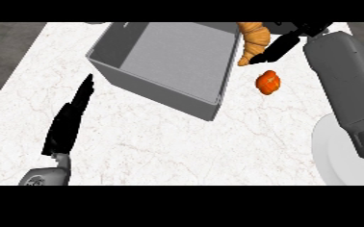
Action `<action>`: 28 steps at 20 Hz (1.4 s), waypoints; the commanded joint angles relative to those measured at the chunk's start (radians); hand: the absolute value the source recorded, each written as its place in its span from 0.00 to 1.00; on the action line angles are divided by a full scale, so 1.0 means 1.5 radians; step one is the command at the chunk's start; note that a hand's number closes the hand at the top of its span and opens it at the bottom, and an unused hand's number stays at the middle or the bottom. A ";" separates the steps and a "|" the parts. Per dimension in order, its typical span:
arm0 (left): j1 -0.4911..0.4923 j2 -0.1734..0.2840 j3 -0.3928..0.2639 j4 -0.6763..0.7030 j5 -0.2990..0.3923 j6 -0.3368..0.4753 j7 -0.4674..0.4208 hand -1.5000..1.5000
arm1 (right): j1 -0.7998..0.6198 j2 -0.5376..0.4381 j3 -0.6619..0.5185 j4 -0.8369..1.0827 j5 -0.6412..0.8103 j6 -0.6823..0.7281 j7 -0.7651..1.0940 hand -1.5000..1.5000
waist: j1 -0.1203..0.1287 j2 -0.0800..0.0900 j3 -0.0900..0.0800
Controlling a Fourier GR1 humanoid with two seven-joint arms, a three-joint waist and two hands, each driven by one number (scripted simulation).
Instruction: Pick the croissant from the plate and place it in the cardboard box
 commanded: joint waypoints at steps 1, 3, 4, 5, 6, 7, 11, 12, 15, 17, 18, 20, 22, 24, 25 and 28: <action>0.015 -0.006 -0.006 0.000 -0.013 0.011 -0.005 0.50 | -0.090 0.051 -0.018 0.089 -0.025 0.019 -0.052 1.00 | -0.015 -0.004 -0.001; 0.020 -0.004 -0.001 -0.014 -0.012 0.013 -0.005 0.50 | -0.144 0.077 -0.025 0.117 -0.027 0.018 -0.039 1.00 | -0.014 -0.006 -0.001; 0.018 -0.014 -0.006 0.002 -0.011 0.016 -0.026 0.50 | -0.153 0.060 -0.030 0.148 -0.024 0.022 -0.076 1.00 | -0.020 -0.004 -0.002; -0.004 0.007 0.018 0.029 -0.006 0.008 -0.016 0.50 | -0.194 0.077 -0.034 0.165 -0.023 0.025 -0.036 1.00 | -0.023 -0.004 -0.002; -0.014 0.013 0.023 0.019 -0.004 0.007 -0.009 0.50 | -0.185 0.078 -0.034 0.198 -0.014 0.007 -0.067 1.00 | -0.023 -0.003 -0.002; 0.026 0.006 0.017 0.001 -0.002 0.008 -0.025 0.50 | -0.189 0.120 -0.022 0.200 -0.003 -0.016 -0.041 1.00 | -0.027 -0.008 -0.002; 0.012 0.010 0.024 0.006 0.004 0.001 -0.017 0.50 | -0.285 0.138 -0.037 0.252 -0.001 -0.006 0.019 1.00 | -0.027 -0.007 -0.002; 0.018 0.012 0.022 0.004 0.008 -0.007 -0.017 0.50 | -0.293 0.150 -0.025 0.266 0.017 -0.030 0.028 1.00 | -0.020 -0.005 -0.002; -0.026 0.022 0.044 0.046 0.013 -0.006 -0.029 0.50 | -0.312 0.180 -0.026 0.302 0.024 -0.047 0.037 1.00 | -0.023 -0.002 -0.003; -0.013 0.009 0.021 0.005 0.005 -0.004 0.010 0.50 | -0.307 0.217 -0.022 0.321 0.033 -0.093 0.039 1.00 | -0.011 0.001 -0.002; 0.011 0.014 0.022 0.014 0.007 -0.012 -0.024 0.50 | -0.326 0.217 -0.020 0.334 0.036 -0.073 0.055 1.00 | -0.008 0.001 -0.003; 0.006 -0.004 0.003 0.012 -0.013 0.006 -0.022 0.50 | -0.324 0.252 -0.004 0.349 0.054 -0.088 0.072 1.00 | -0.015 -0.001 -0.003; -0.020 0.003 0.014 0.034 -0.006 0.000 -0.018 0.50 | -0.345 0.265 -0.013 0.364 0.048 -0.100 0.092 1.00 | -0.006 0.005 -0.003; 0.003 0.005 0.010 0.002 -0.002 -0.007 -0.007 0.50 | -0.321 0.266 0.003 0.379 0.064 -0.117 0.075 1.00 | -0.004 0.002 -0.003; -0.013 -0.005 0.000 0.022 -0.015 0.003 -0.024 0.50 | -0.321 0.267 0.005 0.388 0.063 -0.131 0.087 1.00 | 0.008 0.009 -0.004; -0.015 -0.010 -0.008 0.005 -0.017 0.003 -0.014 0.50 | -0.323 0.267 0.012 0.409 0.064 -0.132 0.113 1.00 | 0.024 0.011 -0.004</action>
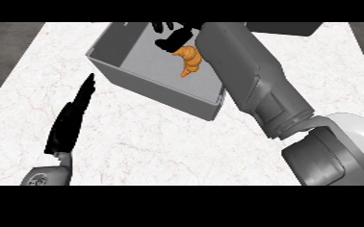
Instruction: Pick the croissant from the plate and place it in the cardboard box
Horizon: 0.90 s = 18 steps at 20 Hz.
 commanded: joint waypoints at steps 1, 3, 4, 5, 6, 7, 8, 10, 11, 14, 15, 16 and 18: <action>-0.006 0.005 -0.002 0.002 0.002 -0.010 0.000 0.50 | 0.014 0.011 -0.002 0.034 -0.002 -0.031 0.028 1.00 | 0.016 0.008 0.000; -0.028 0.002 0.001 0.013 -0.003 -0.004 0.006 0.50 | 0.008 0.011 -0.003 0.047 -0.011 -0.006 0.044 0.00 | 0.017 0.006 0.000; -0.032 -0.008 -0.011 0.019 -0.003 -0.005 0.002 0.50 | 0.036 0.011 0.001 0.047 -0.010 -0.027 0.020 0.00 | 0.022 0.009 0.000; -0.007 0.000 -0.015 0.001 -0.006 -0.011 -0.012 0.50 | 0.018 0.011 -0.002 0.050 -0.013 -0.025 0.049 0.00 | 0.029 0.006 0.000; -0.022 -0.004 -0.011 0.021 -0.005 -0.008 -0.009 0.50 | 0.027 0.011 -0.006 0.043 -0.020 -0.034 0.029 0.00 | 0.025 0.007 0.000; -0.015 -0.013 -0.019 0.008 -0.014 0.003 -0.003 0.50 | 0.029 0.011 -0.012 0.047 -0.023 -0.028 0.024 0.00 | 0.026 0.009 0.000; -0.042 0.000 -0.008 0.020 -0.002 -0.013 0.002 0.50 | 0.013 0.011 -0.018 0.048 -0.034 -0.015 0.039 0.00 | 0.030 0.010 0.000; -0.033 -0.009 -0.014 -0.004 -0.006 -0.004 0.013 0.50 | 0.021 0.011 -0.040 0.046 -0.055 -0.024 0.032 0.00 | 0.032 0.008 0.001; -0.044 0.010 -0.001 -0.012 0.009 -0.023 0.020 0.50 | 0.059 0.011 -0.050 0.041 -0.070 -0.055 0.000 0.00 | 0.037 0.009 0.001; -0.031 -0.011 -0.014 0.003 0.001 -0.011 0.026 0.50 | 0.048 0.011 -0.118 0.023 -0.135 -0.075 0.002 0.00 | 0.022 0.009 0.002; -0.012 -0.008 -0.012 -0.003 -0.008 0.000 0.004 0.50 | 0.047 0.011 -0.139 0.020 -0.154 -0.085 0.007 0.00 | 0.028 0.010 0.002; -0.032 0.008 -0.001 0.008 0.004 -0.019 0.001 0.50 | 0.059 0.011 -0.150 0.021 -0.168 -0.088 -0.007 0.00 | 0.024 0.011 0.001; -0.031 -0.005 -0.001 0.005 -0.002 0.000 0.002 0.50 | 0.031 0.000 -0.189 0.011 -0.204 -0.065 0.011 0.00 | 0.015 0.011 0.001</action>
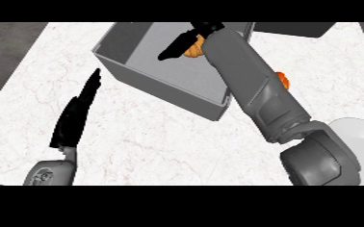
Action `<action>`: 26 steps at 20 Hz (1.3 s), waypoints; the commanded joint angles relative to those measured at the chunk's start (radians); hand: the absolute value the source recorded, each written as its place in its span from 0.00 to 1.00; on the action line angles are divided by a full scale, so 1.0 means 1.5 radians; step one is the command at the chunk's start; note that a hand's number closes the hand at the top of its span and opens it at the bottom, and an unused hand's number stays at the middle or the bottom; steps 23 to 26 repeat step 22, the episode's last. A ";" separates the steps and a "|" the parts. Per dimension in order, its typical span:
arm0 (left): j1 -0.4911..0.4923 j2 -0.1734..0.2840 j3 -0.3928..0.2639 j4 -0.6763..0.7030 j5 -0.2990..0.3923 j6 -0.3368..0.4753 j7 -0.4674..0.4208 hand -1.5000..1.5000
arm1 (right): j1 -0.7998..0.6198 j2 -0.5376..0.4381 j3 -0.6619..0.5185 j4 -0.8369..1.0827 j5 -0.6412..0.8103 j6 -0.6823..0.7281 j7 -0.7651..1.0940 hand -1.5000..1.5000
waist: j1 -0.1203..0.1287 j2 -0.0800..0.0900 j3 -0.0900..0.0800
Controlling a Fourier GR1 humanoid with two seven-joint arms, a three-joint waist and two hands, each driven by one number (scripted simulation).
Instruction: Pick the croissant from the plate and place it in the cardboard box
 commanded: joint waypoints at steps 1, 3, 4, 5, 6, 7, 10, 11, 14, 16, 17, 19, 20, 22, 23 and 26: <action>0.005 -0.003 -0.003 -0.015 -0.002 0.002 0.010 0.50 | 0.006 -0.003 -0.069 -0.014 -0.066 -0.010 -0.018 0.00 | -0.002 0.001 0.001; 0.013 0.001 0.001 -0.009 0.002 -0.002 -0.003 0.50 | 0.002 -0.036 -0.103 -0.016 -0.100 0.028 -0.019 0.00 | -0.005 0.003 0.001; 0.010 -0.003 0.002 0.009 -0.003 0.006 -0.011 0.50 | -0.007 -0.042 -0.117 -0.011 -0.115 0.050 -0.003 0.00 | -0.012 0.004 0.000; 0.006 0.002 0.006 0.000 -0.003 0.006 -0.005 0.50 | -0.004 -0.042 -0.132 -0.016 -0.127 0.024 -0.007 0.00 | -0.007 0.004 0.000; -0.001 -0.017 -0.006 -0.014 -0.012 0.023 0.019 0.50 | -0.003 -0.074 -0.140 -0.016 -0.134 0.045 -0.005 0.00 | -0.014 0.002 0.001; 0.009 0.006 0.003 -0.009 -0.008 0.005 -0.008 0.50 | -0.010 -0.086 -0.150 -0.014 -0.142 0.039 0.009 0.00 | -0.007 0.004 0.000; 0.010 -0.011 -0.007 -0.015 -0.012 0.015 0.007 0.50 | 0.021 -0.128 -0.161 -0.010 -0.147 0.027 -0.002 0.00 | -0.014 0.006 0.001; 0.001 -0.001 0.007 -0.021 0.006 0.002 0.012 0.50 | 0.034 -0.147 -0.167 -0.009 -0.152 0.035 -0.009 0.00 | -0.015 0.006 0.001; 0.021 0.007 0.010 -0.023 0.007 -0.003 0.001 0.50 | 0.033 -0.206 -0.184 -0.008 -0.166 0.078 0.004 0.00 | -0.013 0.004 0.001; 0.028 -0.003 0.001 -0.014 -0.002 0.006 -0.017 0.50 | 0.051 -0.240 -0.191 -0.008 -0.172 0.108 -0.009 0.00 | -0.012 0.011 0.002; 0.034 0.008 0.008 -0.025 0.007 -0.004 -0.016 0.50 | 0.043 -0.254 -0.193 -0.006 -0.173 0.114 0.004 0.00 | -0.005 0.008 0.002; 0.016 -0.001 0.002 -0.022 0.003 0.001 -0.011 0.50 | 0.063 -0.264 -0.191 -0.011 -0.170 0.134 -0.030 0.00 | -0.005 0.014 0.003; 0.012 -0.001 -0.002 -0.009 -0.001 -0.002 -0.009 0.50 | 0.052 -0.272 -0.190 -0.008 -0.170 0.144 -0.015 0.00 | -0.005 0.015 0.002; 0.030 0.006 0.001 -0.027 0.002 -0.005 -0.017 0.50 | 0.090 -0.303 -0.180 -0.009 -0.159 0.184 -0.049 0.00 | 0.002 0.017 0.004; 0.030 0.006 0.001 -0.027 0.002 -0.005 -0.017 0.50 | 0.090 -0.303 -0.180 -0.009 -0.159 0.184 -0.049 0.00 | 0.002 0.017 0.004; 0.030 0.006 0.001 -0.027 0.002 -0.005 -0.017 0.50 | 0.090 -0.303 -0.180 -0.009 -0.159 0.184 -0.049 0.00 | 0.002 0.017 0.004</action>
